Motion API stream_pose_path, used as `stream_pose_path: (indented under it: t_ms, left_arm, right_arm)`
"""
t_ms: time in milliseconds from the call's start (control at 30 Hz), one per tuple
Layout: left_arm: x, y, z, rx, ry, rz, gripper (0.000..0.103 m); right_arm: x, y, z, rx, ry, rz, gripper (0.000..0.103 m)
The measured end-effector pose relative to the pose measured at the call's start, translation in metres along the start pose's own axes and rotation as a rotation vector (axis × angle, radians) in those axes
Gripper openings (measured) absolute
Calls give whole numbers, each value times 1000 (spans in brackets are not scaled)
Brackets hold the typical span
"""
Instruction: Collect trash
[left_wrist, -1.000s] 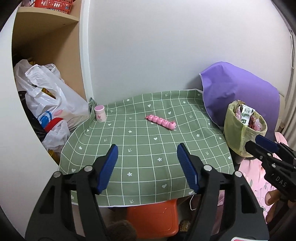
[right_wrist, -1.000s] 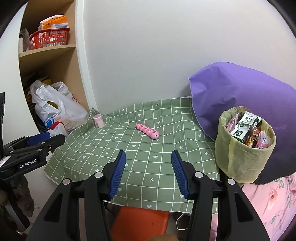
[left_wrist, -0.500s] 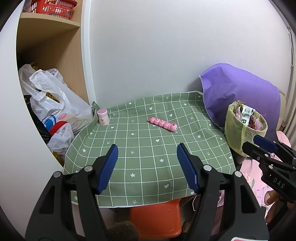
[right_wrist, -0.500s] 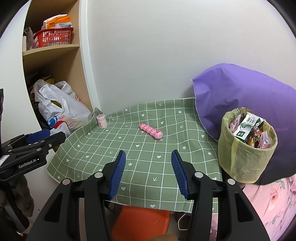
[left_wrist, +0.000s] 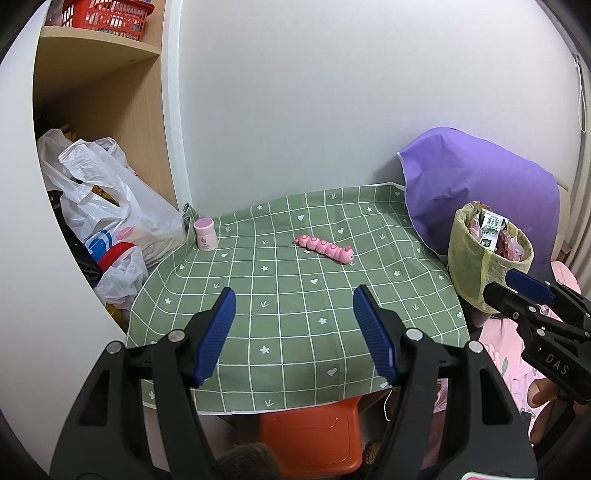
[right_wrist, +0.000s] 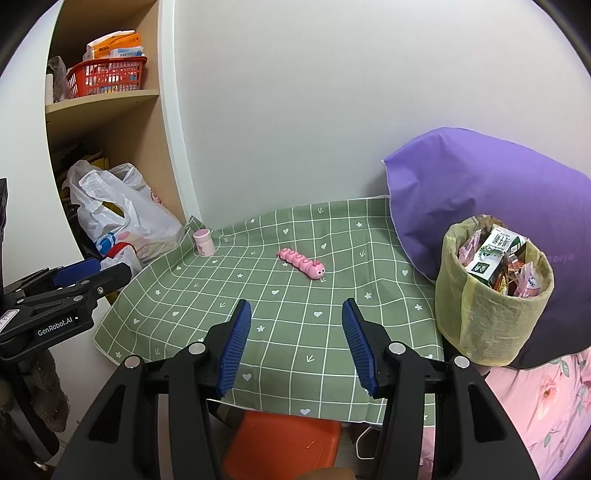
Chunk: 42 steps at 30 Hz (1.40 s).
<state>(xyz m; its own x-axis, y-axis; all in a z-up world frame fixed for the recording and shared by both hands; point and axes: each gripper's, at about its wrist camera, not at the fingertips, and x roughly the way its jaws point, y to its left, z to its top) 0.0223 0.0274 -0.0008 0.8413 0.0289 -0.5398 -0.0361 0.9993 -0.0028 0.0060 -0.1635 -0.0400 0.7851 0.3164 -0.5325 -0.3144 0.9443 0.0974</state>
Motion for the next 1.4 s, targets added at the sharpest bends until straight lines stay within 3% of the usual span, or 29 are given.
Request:
stream_pose_path:
  t_ms: [1400]
  left_arm:
    - [1,-5,0,20,-16,12,63]
  right_arm:
    - [2,-8,-3,9,15,0,49]
